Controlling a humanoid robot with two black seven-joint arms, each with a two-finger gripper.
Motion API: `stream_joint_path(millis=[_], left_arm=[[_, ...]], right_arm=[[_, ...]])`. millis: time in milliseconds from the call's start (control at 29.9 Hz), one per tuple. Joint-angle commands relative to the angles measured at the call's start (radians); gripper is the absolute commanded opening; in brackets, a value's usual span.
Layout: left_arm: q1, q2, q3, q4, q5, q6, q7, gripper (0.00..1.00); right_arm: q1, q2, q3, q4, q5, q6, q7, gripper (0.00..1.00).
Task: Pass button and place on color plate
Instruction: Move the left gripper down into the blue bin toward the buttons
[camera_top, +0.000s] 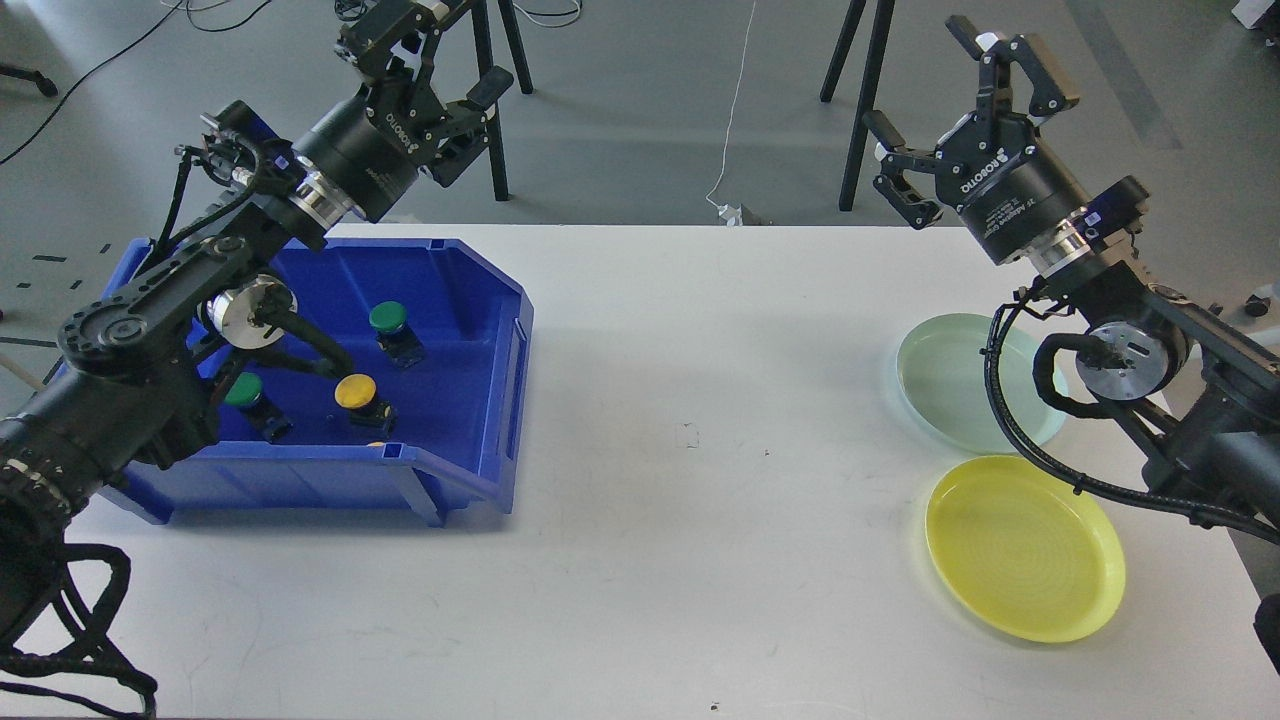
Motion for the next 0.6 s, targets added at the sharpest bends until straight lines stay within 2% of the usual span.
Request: stream_joint_path(millis=[0,234,268,335,435,502,569], left_arm=[[0.004,0.005,-0.009,-0.001,0.0,0.0,0.0,0.85],[0.019,-0.018,-0.032,0.01,-0.057,0.0,0.0,0.86],[0.038,-0.023,-0.021,-0.036,-0.054,0.0,0.0,0.86],[0.085,0.008,-0.027,-0.201,-0.036,0.0,0.0,0.86],[0.11,0.135,-0.03,-0.449,0.045,0.0,0.0,0.86],[0.11,0.21,-0.024,-0.559,0.122,0.0,0.0,0.86],[0.102,0.297,-0.011,-0.619,0.187,0.0,0.0,0.86]], right_arm=[[-0.022,0.002,0.044,0.001,0.0,0.0,0.0,0.99],[-0.024,0.004,0.044,-0.005,0.0,0.0,0.0,0.99],[-0.024,0.008,0.041,-0.012,0.0,0.0,0.0,0.99],[-0.024,0.025,0.034,-0.015,0.0,0.0,0.0,0.99],[-0.024,0.031,0.034,-0.015,0.0,0.0,0.0,0.99],[-0.024,0.031,0.037,-0.016,0.0,0.0,0.0,0.99],[-0.024,0.031,0.037,-0.016,0.0,0.0,0.0,0.99]])
